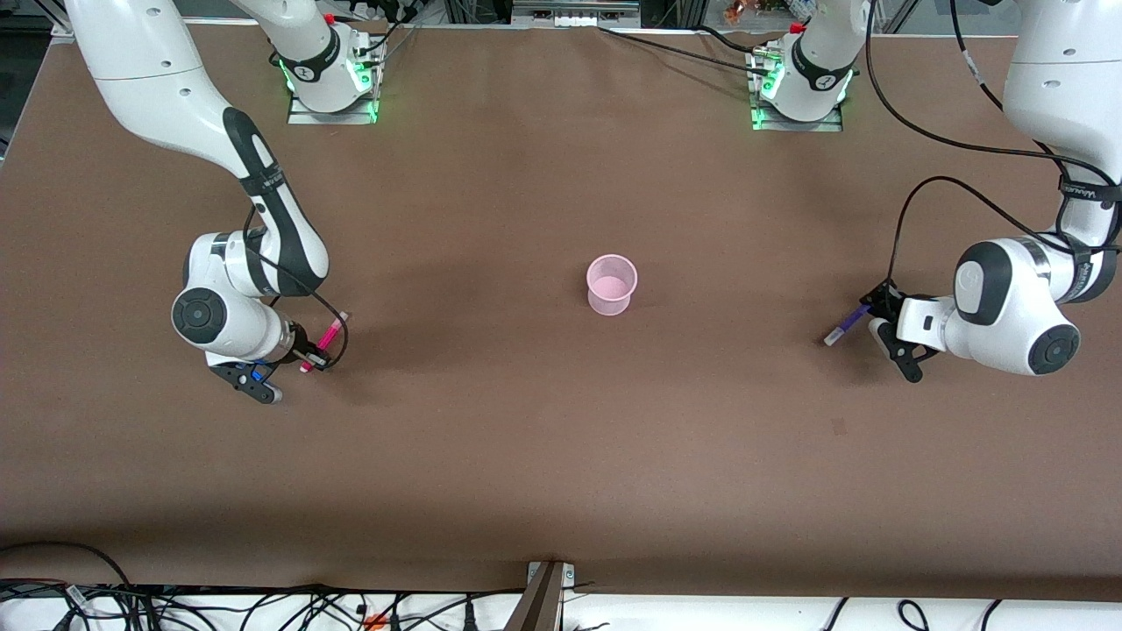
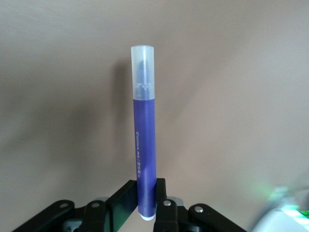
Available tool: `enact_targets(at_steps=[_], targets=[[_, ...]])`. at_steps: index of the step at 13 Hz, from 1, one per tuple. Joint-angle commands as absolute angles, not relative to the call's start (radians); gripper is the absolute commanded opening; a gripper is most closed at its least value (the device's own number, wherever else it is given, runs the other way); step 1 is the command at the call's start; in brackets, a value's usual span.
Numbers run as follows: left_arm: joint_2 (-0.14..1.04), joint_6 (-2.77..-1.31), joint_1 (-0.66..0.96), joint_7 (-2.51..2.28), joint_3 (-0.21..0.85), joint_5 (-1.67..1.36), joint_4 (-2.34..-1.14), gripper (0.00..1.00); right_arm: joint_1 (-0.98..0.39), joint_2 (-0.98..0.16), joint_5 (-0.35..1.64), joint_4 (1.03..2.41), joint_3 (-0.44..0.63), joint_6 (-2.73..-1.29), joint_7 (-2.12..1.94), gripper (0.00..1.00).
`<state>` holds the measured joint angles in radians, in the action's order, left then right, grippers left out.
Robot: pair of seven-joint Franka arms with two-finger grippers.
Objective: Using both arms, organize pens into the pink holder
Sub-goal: 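Lift both markers upright and carry them toward the pink cup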
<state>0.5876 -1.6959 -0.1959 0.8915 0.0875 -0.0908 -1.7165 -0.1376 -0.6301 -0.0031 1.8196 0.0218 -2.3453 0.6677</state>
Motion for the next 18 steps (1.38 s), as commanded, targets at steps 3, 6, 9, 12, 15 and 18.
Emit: enact_targets(at_steps=[3,6,9,12,15,18], targets=[[0.575,-1.425,-0.184,0.458,0.150,-0.355,-1.698,0.00,-0.193,-0.534,-0.002,1.790,-0.097,-2.284,0.966,0.00],[0.574,-1.391,-0.181,0.080,0.277,-0.513,-1.706,0.00,-0.274,-0.538,0.000,1.694,-0.097,-2.284,1.090,0.00],[0.601,-1.437,-0.143,-0.287,0.353,-0.704,-1.713,0.00,-0.351,-0.546,-0.009,1.553,-0.095,-2.228,1.207,0.00],[0.617,-1.538,-0.049,-0.499,0.351,-0.877,-1.713,0.00,-0.400,-0.551,-0.024,1.413,-0.094,-2.108,1.213,0.00],[0.636,-1.636,0.002,-0.600,0.353,-0.989,-1.707,0.00,-0.463,-0.548,-0.105,1.390,-0.087,-2.050,1.250,0.00],[0.673,-1.678,0.037,-0.601,0.351,-1.064,-1.712,0.00,-0.544,-0.555,-0.286,1.390,-0.087,-2.045,1.380,0.00]])
